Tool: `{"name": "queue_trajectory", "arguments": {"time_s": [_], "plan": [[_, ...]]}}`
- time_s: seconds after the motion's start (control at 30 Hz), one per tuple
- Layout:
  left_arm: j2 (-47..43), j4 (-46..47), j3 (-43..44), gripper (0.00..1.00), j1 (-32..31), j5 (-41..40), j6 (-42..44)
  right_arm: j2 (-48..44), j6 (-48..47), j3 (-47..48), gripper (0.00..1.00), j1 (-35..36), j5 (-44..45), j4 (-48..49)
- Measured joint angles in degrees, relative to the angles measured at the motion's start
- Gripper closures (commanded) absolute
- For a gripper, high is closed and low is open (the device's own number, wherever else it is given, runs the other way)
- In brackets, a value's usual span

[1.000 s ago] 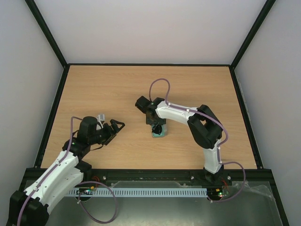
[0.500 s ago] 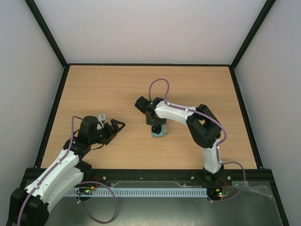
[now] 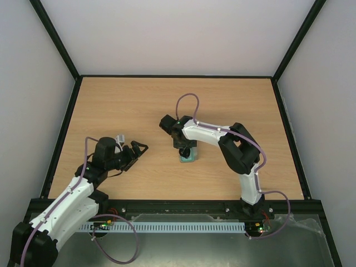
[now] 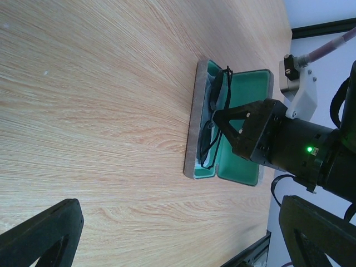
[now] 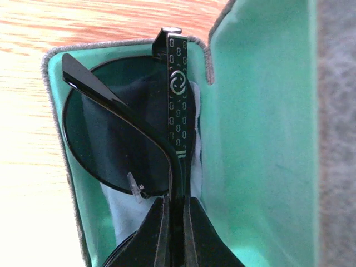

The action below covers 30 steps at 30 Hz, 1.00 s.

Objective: Organize the sunglasses
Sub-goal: Adjust the sunglasses in the sunglasses case.

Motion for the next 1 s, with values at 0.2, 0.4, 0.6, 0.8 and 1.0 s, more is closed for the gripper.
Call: {"name": "queue_trajectory", "arguments": {"time_s": [0.2,0.4,0.6,0.8,1.0], "plan": [[-0.04,0.04,-0.15,0.01,0.22,0.04,0.17,0.00,-0.09,1.53,0.99,1.05,2.36,-2.27],[-0.74,0.42,-1.07,0.01,0.26,0.07,0.13,0.55,0.07,6.67,0.99,3.58,5.73,-6.47],[-1.79,0.39,-1.16,0.01,0.35,0.37,0.13,4.07,1.18,12.90,0.99,6.10,9.88,-13.60],[-1.81,0.79,-1.79,0.01,0.35,1.20,0.17,9.94,2.54,17.68,0.99,8.39,14.38,-20.15],[-2.32,0.81,-2.03,0.01,0.39,2.01,0.59,11.10,3.85,16.44,0.98,9.09,16.15,-22.97]]}}
